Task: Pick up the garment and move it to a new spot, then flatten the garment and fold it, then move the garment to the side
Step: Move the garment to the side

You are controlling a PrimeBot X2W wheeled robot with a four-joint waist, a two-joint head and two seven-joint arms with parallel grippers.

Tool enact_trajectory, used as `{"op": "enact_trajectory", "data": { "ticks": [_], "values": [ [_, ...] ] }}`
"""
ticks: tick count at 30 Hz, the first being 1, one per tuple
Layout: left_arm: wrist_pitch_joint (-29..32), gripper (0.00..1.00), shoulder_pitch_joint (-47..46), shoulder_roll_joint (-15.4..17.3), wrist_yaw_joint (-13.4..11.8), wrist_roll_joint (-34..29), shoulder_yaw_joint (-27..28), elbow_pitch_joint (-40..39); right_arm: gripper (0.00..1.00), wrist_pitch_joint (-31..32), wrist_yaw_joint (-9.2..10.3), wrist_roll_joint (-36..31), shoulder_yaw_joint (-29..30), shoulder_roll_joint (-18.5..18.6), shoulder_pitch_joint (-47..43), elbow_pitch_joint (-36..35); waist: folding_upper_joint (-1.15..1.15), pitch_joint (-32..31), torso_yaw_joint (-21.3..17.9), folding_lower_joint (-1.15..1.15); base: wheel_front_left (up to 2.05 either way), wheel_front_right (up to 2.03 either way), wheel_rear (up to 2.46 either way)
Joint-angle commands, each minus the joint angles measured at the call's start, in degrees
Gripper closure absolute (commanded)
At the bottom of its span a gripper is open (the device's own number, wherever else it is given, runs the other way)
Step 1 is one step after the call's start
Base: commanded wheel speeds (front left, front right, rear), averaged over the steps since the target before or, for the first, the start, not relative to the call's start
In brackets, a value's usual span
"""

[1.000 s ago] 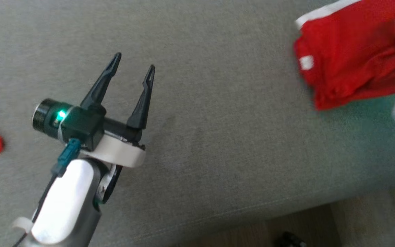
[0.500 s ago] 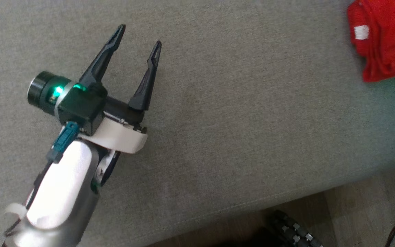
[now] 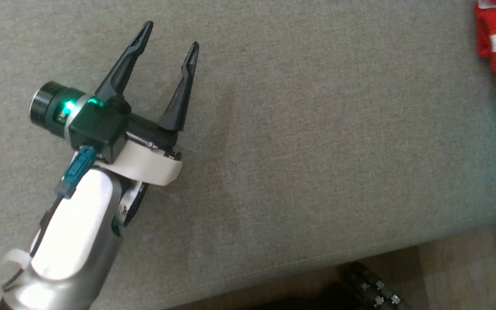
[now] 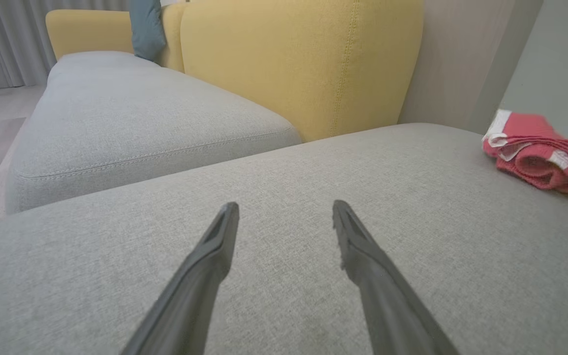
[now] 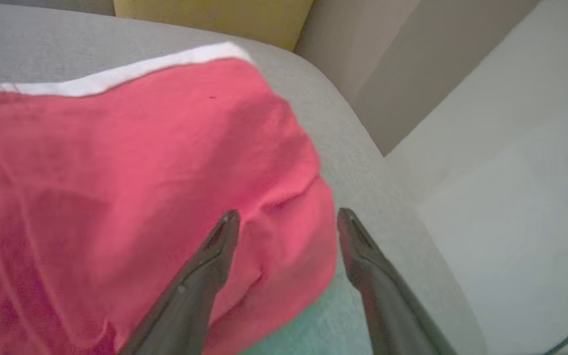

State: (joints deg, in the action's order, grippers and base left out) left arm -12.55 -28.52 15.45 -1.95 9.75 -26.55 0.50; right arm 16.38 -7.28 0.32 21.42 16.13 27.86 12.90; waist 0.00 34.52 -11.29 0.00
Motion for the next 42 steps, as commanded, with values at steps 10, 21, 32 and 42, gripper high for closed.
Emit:
{"op": "enact_trajectory", "data": {
  "ticks": [10, 21, 32, 42],
  "values": [
    [-1.6, 0.0, 4.1, 0.7, -1.8, 2.0, 2.8, 1.0, 0.0, -10.2, -0.21, 2.3, 0.7, -10.6, -12.6, -11.5, 0.0, -7.9, 2.0, 0.0, 0.0, 0.0, 0.0],
    [-2.2, 0.0, 12.1, -0.4, -4.8, 5.2, 5.1, 3.5, 0.0, -17.1, -0.21, 7.1, -14.5, -13.2, -22.1, -16.5, 0.0, -17.0, 7.2, 0.0, 0.0, 0.0, 0.0],
    [-2.4, 0.0, 18.3, -1.2, -7.0, 7.5, 7.6, 4.4, 0.0, -17.9, -0.21, 8.1, -20.0, -13.2, -24.0, -17.5, 0.0, -24.7, 14.0, 0.0, 0.0, 0.0, 0.0],
    [-2.4, 0.0, 22.3, -0.2, -7.6, 7.5, 7.7, 4.9, 0.0, -14.0, -0.21, 6.6, -19.2, -13.3, -29.4, -19.6, 0.0, -30.9, 14.8, 0.0, 0.0, 0.0, 0.0]
  ]
}}
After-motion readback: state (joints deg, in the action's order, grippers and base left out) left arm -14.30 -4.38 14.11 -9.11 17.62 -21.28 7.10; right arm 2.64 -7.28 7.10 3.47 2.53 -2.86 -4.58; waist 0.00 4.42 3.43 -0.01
